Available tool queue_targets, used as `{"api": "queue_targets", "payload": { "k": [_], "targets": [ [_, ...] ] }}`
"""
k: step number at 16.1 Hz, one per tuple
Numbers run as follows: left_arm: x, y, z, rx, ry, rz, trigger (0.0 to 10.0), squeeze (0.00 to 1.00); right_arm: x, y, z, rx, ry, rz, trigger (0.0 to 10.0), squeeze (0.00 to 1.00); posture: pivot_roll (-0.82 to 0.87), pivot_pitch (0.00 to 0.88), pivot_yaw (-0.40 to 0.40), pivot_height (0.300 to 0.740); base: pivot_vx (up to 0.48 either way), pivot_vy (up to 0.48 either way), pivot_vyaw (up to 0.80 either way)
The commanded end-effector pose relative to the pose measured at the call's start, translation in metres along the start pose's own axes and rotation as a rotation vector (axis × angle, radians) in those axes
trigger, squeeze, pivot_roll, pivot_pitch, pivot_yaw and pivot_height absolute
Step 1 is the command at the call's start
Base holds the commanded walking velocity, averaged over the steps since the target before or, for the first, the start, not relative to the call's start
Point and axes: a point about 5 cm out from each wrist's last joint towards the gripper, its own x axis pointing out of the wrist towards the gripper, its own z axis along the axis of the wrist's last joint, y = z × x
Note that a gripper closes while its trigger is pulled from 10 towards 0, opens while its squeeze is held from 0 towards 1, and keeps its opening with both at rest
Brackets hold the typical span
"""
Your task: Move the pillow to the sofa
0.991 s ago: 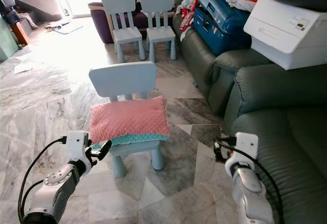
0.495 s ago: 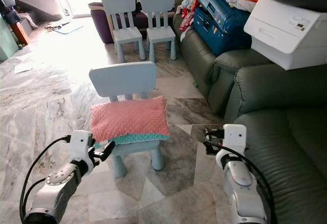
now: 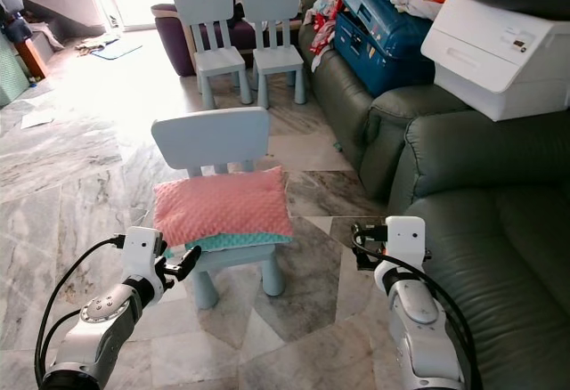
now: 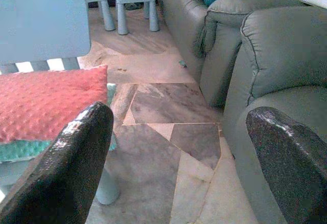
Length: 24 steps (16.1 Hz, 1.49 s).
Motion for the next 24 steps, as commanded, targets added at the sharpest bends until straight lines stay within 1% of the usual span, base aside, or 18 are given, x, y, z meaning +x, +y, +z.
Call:
{"api": "queue_targets", "payload": {
  "k": [1, 24],
  "targets": [
    [-0.0016, 0.0017, 0.0025, 0.015, -0.012, -0.004, 10.0, 0.0, 0.0007, 0.0017, 0.0064, -0.004, -0.025, 0.003, 10.0, 0.0, -0.18, 0.0, 0.024, 0.74, 0.0, 0.0, 0.0],
    [-0.0016, 0.0017, 0.0025, 0.015, -0.012, -0.004, 10.0, 0.0, 0.0007, 0.0017, 0.0064, -0.004, -0.025, 0.003, 10.0, 0.0, -0.18, 0.0, 0.024, 0.74, 0.0, 0.0, 0.0]
  ]
}}
